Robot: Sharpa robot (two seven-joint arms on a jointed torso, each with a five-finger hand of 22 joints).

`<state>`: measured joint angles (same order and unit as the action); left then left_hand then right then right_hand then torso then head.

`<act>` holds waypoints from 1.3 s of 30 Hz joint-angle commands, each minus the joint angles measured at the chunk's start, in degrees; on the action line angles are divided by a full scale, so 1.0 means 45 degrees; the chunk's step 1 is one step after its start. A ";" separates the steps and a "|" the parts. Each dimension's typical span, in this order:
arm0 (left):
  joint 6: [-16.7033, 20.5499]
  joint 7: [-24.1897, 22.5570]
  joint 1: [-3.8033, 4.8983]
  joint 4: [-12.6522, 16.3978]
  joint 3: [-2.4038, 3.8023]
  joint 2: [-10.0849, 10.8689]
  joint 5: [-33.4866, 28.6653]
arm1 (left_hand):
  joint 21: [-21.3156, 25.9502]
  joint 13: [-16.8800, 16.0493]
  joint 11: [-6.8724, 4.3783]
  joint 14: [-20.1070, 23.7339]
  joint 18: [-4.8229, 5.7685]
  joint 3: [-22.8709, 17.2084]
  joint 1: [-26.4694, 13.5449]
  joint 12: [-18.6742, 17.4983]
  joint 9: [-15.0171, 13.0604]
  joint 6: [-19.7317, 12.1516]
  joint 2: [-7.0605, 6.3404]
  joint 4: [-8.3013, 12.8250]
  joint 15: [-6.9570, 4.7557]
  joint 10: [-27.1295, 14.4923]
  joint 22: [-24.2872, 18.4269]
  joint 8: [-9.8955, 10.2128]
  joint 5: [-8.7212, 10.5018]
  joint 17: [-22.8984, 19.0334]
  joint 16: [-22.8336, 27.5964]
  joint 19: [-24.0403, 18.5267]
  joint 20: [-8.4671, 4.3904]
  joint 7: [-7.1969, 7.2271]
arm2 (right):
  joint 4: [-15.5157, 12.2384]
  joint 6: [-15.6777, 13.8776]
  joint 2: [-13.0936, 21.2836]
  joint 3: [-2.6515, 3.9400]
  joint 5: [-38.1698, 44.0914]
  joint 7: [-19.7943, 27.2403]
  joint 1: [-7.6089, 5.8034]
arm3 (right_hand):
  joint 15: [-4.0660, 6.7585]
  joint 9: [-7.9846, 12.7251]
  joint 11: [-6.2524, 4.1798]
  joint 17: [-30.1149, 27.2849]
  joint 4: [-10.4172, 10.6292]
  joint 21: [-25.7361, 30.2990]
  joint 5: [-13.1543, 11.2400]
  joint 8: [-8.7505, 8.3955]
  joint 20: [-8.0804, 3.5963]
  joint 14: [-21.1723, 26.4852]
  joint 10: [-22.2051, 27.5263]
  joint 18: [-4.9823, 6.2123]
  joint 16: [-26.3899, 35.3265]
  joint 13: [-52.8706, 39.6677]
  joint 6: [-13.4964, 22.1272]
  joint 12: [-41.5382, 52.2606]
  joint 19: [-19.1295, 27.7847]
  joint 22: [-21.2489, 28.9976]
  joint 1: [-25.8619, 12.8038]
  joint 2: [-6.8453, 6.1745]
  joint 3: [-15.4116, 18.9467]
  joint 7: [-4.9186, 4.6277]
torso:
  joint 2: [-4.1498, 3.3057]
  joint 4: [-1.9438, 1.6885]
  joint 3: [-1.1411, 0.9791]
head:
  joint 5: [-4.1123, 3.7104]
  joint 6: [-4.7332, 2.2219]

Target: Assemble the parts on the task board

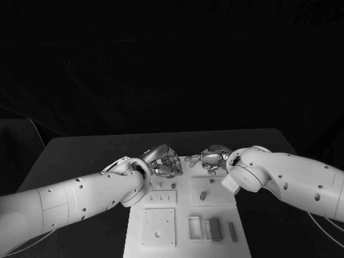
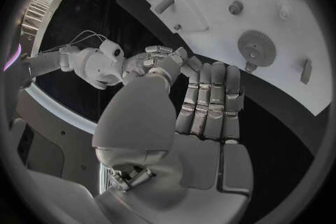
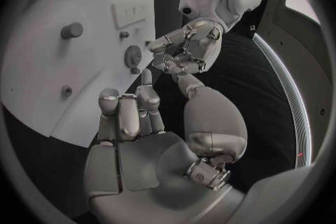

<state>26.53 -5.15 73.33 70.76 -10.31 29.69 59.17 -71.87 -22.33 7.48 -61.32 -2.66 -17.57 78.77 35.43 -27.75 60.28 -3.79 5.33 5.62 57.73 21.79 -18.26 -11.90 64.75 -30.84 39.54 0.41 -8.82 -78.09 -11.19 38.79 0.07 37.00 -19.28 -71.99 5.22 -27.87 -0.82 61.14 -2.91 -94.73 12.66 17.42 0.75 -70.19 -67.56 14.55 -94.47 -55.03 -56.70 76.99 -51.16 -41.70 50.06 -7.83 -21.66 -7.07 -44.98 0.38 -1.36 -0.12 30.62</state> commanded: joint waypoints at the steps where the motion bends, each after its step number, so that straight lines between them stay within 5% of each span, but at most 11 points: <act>1: 0.0101 -0.0572 -0.0023 0.0022 0.0013 0.0097 -0.0630 | -0.0063 0.0048 0.0091 0.0032 -0.0226 -0.0511 0.0205 -0.0105 -0.0029 0.0456 0.0269 -0.0408 -0.0050 -0.0119 0.0012 -0.0082 0.0076 0.0068 -0.0061 -0.0029 -0.0030 0.0196 | 0.0049 -0.0002 0.0232 0.0004 -0.1541 0.1288 0.0046 | 0.0021 0.0024 -0.0014 -0.0024 0.0042 -0.1319 -0.0026 -0.0024 0.0012 0.0097 0.0092 0.0080 0.0053 0.0023 0.0421 -0.0042 0.0126 0.0021 -0.0191 -0.0012 0.0063 -0.0418 | 0.0000 0.0006 0.0007 | 0.0009 -0.0033; 7: 0.0455 -0.1510 -0.0056 -0.0011 0.0036 0.0303 -0.1886 | -0.0054 0.0081 0.0114 0.0117 -0.0201 -0.0554 0.0086 -0.0147 -0.0007 0.0457 0.0167 -0.0438 -0.0028 -0.0233 0.0008 -0.0060 0.0102 0.0140 -0.0026 -0.0098 -0.0021 0.0203 | 0.0377 0.0211 0.0444 -0.0001 -0.3618 0.2306 0.0188 | 0.0016 0.0049 -0.0005 -0.0039 0.0054 -0.1299 -0.0011 -0.0031 0.0011 0.0144 0.0140 0.0083 0.0073 0.0029 0.0484 -0.0060 0.0161 0.0030 -0.0255 0.0080 0.0080 -0.0420 | 0.0004 0.0020 0.0005 | 0.0013 -0.0076; 18: -0.0256 -0.2959 -0.0063 -0.0354 0.0059 0.0407 -0.7069 | 0.0023 0.0141 0.0165 0.0430 -0.0122 -0.0601 -0.0277 -0.0222 0.0049 0.0420 0.0075 -0.0537 0.0055 -0.0515 -0.0024 -0.0002 0.0185 0.0306 0.0127 -0.0373 0.0013 0.0232 | 0.1107 0.1315 0.0107 -0.0071 -0.5965 0.3396 0.0630 | -0.0097 0.0218 0.0214 -0.0230 -0.0451 -0.0914 0.0004 -0.0004 0.0083 0.0949 0.0892 -0.0032 0.0466 0.0261 0.0878 -0.0517 0.0898 0.0189 -0.0039 0.0442 0.0017 -0.0460 | 0.0020 -0.0017 -0.0001 | -0.0039 -0.0252; 31: -0.0729 -0.3244 -0.0086 -0.0179 0.0062 0.0388 -0.6777 | 0.0260 0.0186 0.0238 0.1266 0.0074 -0.0439 -0.0795 -0.0257 0.0108 0.0436 -0.0102 -0.0375 0.0254 -0.1317 -0.0112 0.0020 0.0229 0.0631 0.0580 -0.1186 0.0108 0.0374 | 0.1264 0.2468 -0.0360 -0.0122 -0.7447 0.3807 0.0830 | -0.0408 0.0418 0.0618 -0.0460 -0.0477 -0.0367 -0.0006 0.0023 0.0258 0.2178 0.1789 -0.0380 0.0958 0.0557 0.1281 -0.0970 0.2004 0.0445 -0.0379 0.0478 0.0118 -0.0456 | -0.0003 -0.0011 0.0005 | -0.0076 -0.0300; 39: -0.0833 -0.3220 -0.0120 -0.0078 0.0063 0.0353 -0.6087 | 0.0753 0.0185 0.0255 0.2103 0.0428 -0.0396 -0.0989 -0.0184 0.0170 0.0404 -0.0065 -0.0058 0.0387 -0.1990 -0.0293 0.0043 0.0237 0.0961 0.1038 -0.2428 0.0328 0.0410 | 0.1368 0.2741 -0.0671 -0.0122 -0.7405 0.3496 0.0834 | -0.0589 0.0479 0.0789 -0.0626 -0.0431 -0.0113 -0.0005 0.0076 0.0321 0.2734 0.2167 -0.0546 0.1238 0.0651 0.1353 -0.1095 0.2512 0.0571 -0.0531 0.0481 0.0112 -0.0408 | 0.0005 -0.0002 0.0008 | -0.0093 -0.0281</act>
<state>23.97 -18.42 72.78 70.23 -10.09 31.45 30.24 -68.76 -21.55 8.51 -52.35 -1.30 -19.40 74.66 34.60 -26.91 60.29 -4.19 4.69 7.35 49.14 20.52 -17.79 -10.81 69.03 -26.36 28.97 1.93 -8.82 -72.03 -1.85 35.91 -0.50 4.86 -3.66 -68.27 2.54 -25.77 2.66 58.38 -5.06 -95.18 12.65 17.42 2.16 -58.29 -58.13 12.38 -89.14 -52.16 -50.67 72.33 -40.32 -39.20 48.26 -5.73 -21.28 -9.11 -44.98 0.35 -1.34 -0.52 29.30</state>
